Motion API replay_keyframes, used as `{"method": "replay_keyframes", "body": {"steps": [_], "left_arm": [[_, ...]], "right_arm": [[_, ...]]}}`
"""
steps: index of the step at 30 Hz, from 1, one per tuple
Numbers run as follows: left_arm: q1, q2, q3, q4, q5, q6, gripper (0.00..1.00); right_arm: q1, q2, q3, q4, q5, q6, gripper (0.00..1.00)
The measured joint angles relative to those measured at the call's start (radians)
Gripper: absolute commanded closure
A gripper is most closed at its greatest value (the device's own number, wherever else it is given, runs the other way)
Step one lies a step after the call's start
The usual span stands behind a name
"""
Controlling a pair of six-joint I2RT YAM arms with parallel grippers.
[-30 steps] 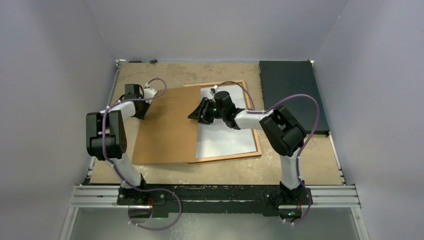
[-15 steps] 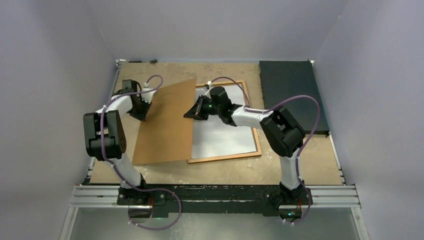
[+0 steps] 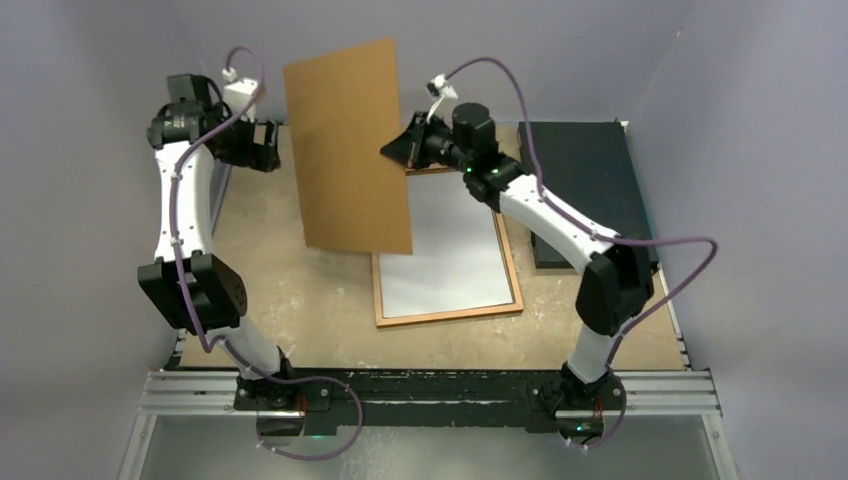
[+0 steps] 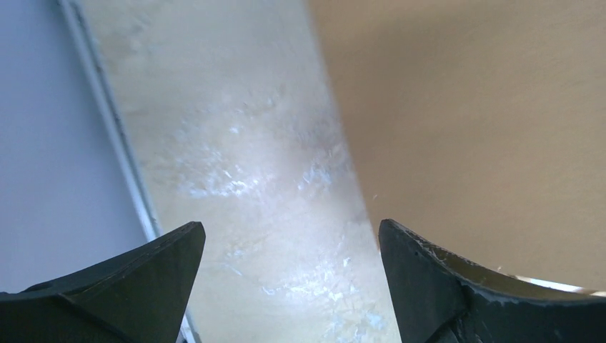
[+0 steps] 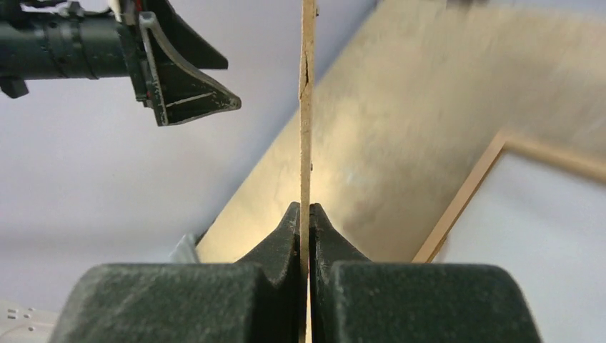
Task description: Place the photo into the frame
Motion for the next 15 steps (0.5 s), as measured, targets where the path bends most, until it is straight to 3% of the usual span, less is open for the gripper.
{"method": "replay_keyframes", "body": {"steps": [5,7,12,15], "left_arm": [[0.034,-0.022,0.193,-0.023,0.070,-0.029,0.05],[0.034,-0.071,0.172,-0.002,0.118,0.003,0.00],[0.028,-0.266,0.040,0.050,0.246,0.123,0.00],[0.028,-0.343,0.016,0.052,0.341,0.275,0.00]], "right_arm": [[0.002,-0.159,0.041,-0.021,0.089,-0.221,1.00],[0.020,-0.221,0.042,-0.023,0.136,-0.328,1.00],[0.076,-0.343,0.015,-0.029,0.266,-0.599,1.00],[0.093,-0.409,-0.055,-0.037,0.314,-0.741,1.00]]}}
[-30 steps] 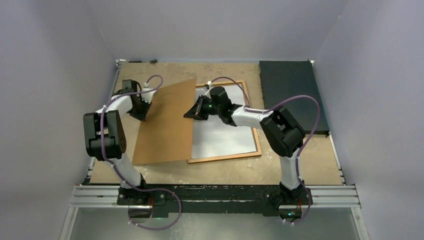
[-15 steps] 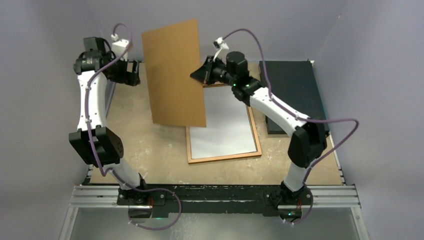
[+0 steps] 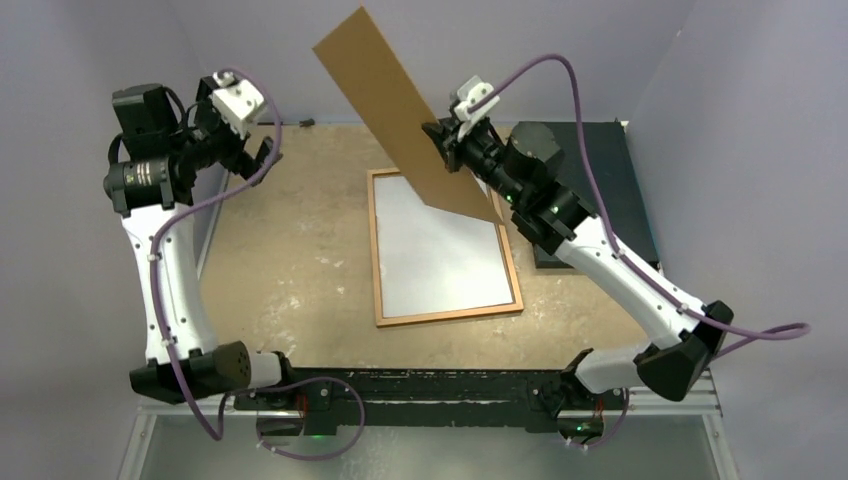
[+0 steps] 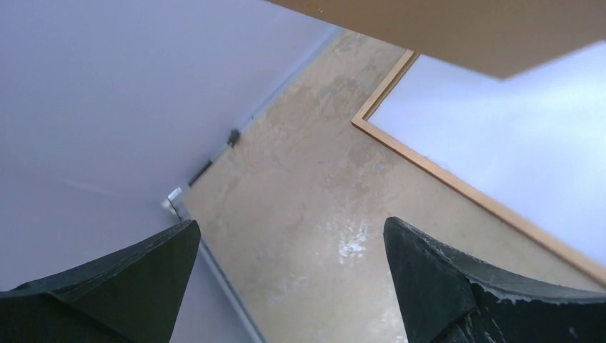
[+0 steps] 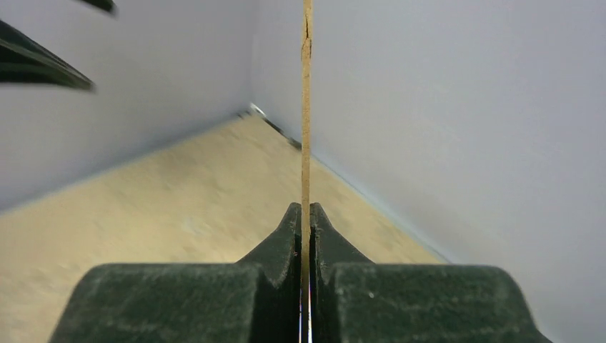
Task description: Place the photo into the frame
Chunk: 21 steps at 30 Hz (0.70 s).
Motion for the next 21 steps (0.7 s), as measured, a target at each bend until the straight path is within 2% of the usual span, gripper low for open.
{"method": "replay_keyframes", "body": {"steps": [6,10,16,21], "left_arm": [[-0.004,-0.119,-0.121,-0.032,0.157,0.311,0.00],[-0.035,-0.097,-0.095,-0.122,0.232,0.451,0.01],[-0.051,-0.008,-0.009,-0.336,0.300,0.652,0.07],[-0.050,-0.013,-0.001,-0.430,0.326,0.734,0.08]], "right_arm": [[0.002,-0.140,-0.241,0.015,0.023,-0.174,1.00],[0.012,-0.154,-0.255,-0.023,-0.022,-0.209,1.00],[0.092,-0.188,-0.254,-0.093,-0.106,-0.295,1.00],[0.112,-0.266,-0.264,-0.163,-0.206,-0.375,1.00]]}}
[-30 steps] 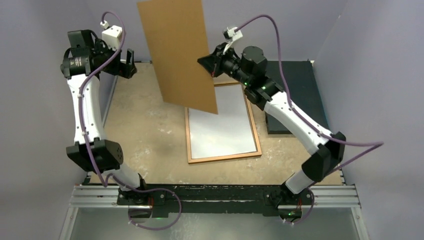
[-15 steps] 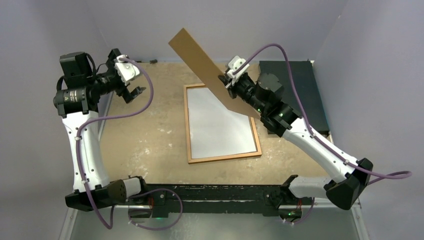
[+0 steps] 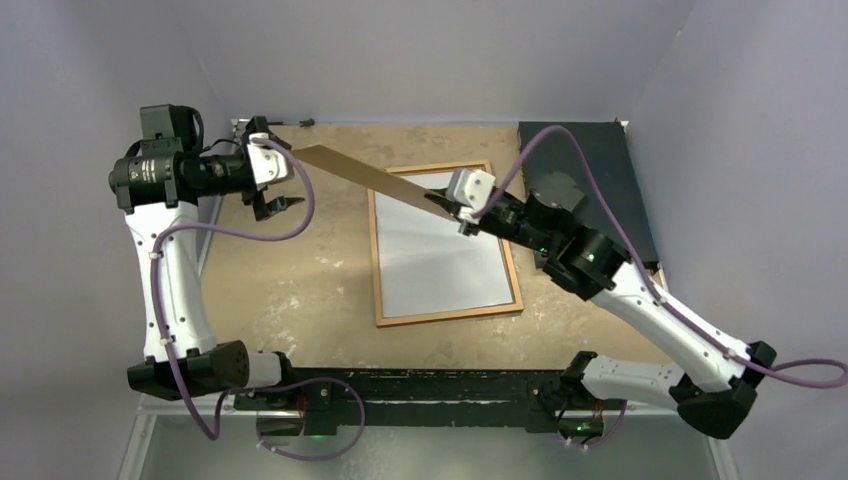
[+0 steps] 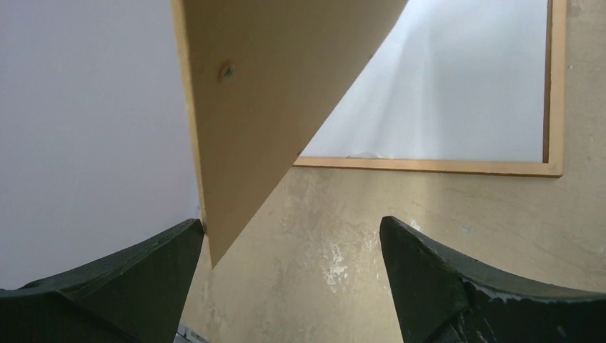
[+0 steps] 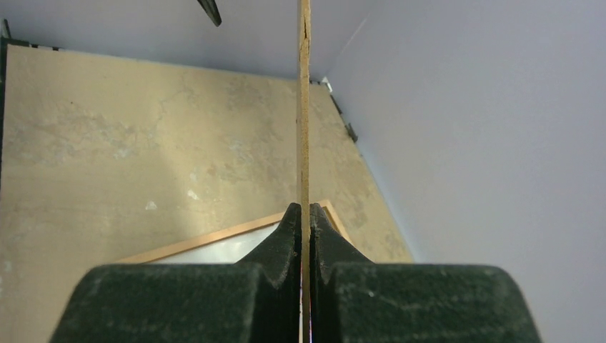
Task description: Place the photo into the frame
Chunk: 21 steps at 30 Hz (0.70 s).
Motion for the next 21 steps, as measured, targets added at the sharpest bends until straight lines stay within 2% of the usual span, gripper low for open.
{"method": "replay_keyframes", "body": {"steps": [5,10,12,14,17,18,21], "left_arm": [[-0.014,-0.058,0.000,-0.019,0.038,0.022,0.12],[-0.101,-0.132,0.001,-0.033,0.051,0.020,0.21],[-0.116,-0.146,0.003,-0.041,0.060,0.019,0.32],[-0.118,-0.150,0.003,-0.047,0.061,0.019,0.62],[-0.120,-0.148,0.002,-0.048,0.055,0.023,0.93],[-0.122,-0.149,-0.002,-0.047,0.052,0.029,1.00],[-0.123,-0.157,-0.027,-0.049,0.033,0.060,1.00]], "right_arm": [[-0.006,-0.108,-0.044,-0.008,-0.064,-0.092,1.00],[-0.005,-0.136,-0.048,-0.006,-0.148,-0.167,1.00],[-0.005,-0.132,-0.048,-0.006,-0.169,-0.185,1.00],[-0.005,-0.126,-0.048,-0.006,-0.183,-0.198,1.00],[-0.005,-0.114,-0.050,0.000,-0.192,-0.212,1.00],[-0.005,-0.110,-0.054,0.003,-0.195,-0.216,1.00],[-0.005,-0.102,-0.066,0.027,-0.196,-0.224,1.00]]}}
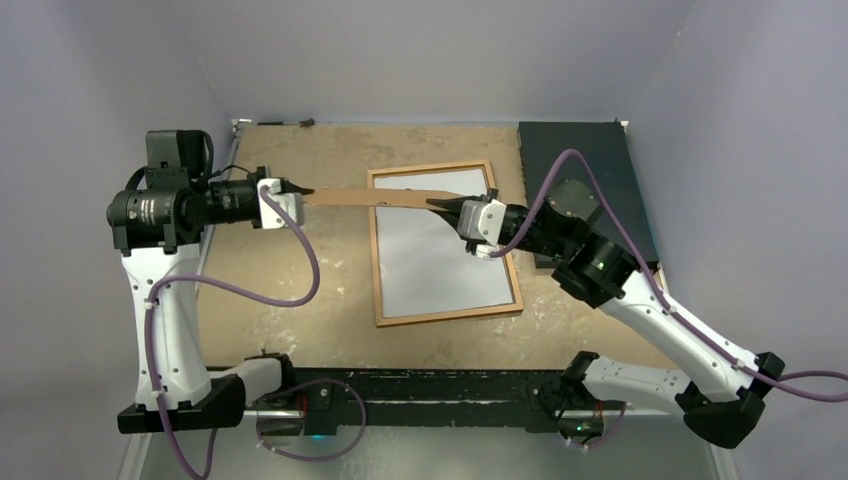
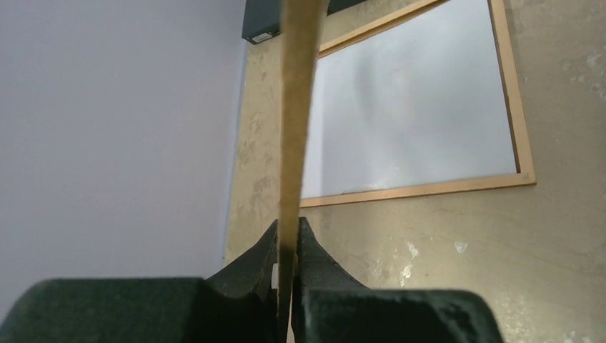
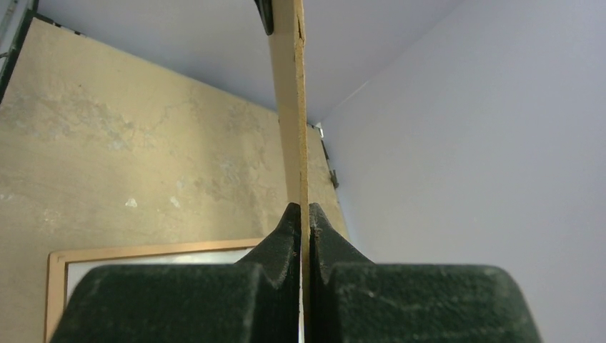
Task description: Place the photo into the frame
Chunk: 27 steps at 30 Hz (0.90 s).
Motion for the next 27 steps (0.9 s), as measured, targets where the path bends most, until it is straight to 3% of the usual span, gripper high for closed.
{"method": "replay_keyframes", "body": {"steps": [7,9,16,19,22,27], "left_arm": [[0.000,-0.038,-0.072,0.041,-0.045,0.014,1.00],[-0.002,-0.058,-0.112,0.076,-0.064,-0.003,1.00],[-0.005,-0.187,-0.375,0.453,-0.198,-0.169,1.00],[-0.005,-0.205,-0.449,0.662,-0.253,-0.223,1.00],[-0.005,-0.210,-0.533,0.901,-0.306,-0.230,1.00],[-0.005,-0.227,-0.724,1.283,-0.367,-0.138,1.00]], "right_arm": [[-0.008,0.039,-0.008,0.056,0.015,0.007,0.63],[-0.006,0.054,-0.008,0.095,0.030,0.014,0.56],[-0.004,0.095,0.039,0.113,0.089,0.114,0.33],[-0.004,0.128,0.087,0.100,0.154,0.208,0.04],[-0.011,0.176,0.158,0.100,0.241,0.338,0.01],[-0.086,0.248,0.272,0.092,0.325,0.702,0.01]]}}
